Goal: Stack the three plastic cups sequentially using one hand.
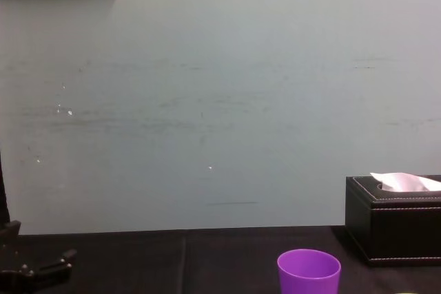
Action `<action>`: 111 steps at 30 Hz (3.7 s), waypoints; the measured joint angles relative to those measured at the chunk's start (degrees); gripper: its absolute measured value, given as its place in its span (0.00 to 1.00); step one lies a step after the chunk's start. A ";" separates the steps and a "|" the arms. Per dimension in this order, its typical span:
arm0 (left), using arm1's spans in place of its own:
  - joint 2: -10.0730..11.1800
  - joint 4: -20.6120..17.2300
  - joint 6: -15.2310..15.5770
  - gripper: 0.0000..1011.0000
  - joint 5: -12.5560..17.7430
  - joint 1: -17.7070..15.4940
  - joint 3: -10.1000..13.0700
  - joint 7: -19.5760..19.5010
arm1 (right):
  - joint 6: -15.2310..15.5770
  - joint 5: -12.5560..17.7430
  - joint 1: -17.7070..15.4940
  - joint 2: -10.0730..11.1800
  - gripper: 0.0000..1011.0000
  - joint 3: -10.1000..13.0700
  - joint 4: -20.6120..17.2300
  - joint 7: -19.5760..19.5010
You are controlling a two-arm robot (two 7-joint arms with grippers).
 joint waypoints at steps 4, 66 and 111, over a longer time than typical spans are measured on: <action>0.00 0.00 0.00 1.00 0.00 0.00 0.00 0.00 | 0.83 -0.74 1.04 -1.22 0.99 -0.83 0.32 0.75; 0.00 0.00 0.00 1.00 -0.01 0.00 0.00 0.00 | 5.50 -7.21 8.21 -14.97 0.99 -1.70 7.57 0.01; 0.00 0.00 0.00 1.00 0.00 0.00 0.00 0.00 | 16.39 -9.96 24.43 -14.19 0.72 -5.90 3.64 2.67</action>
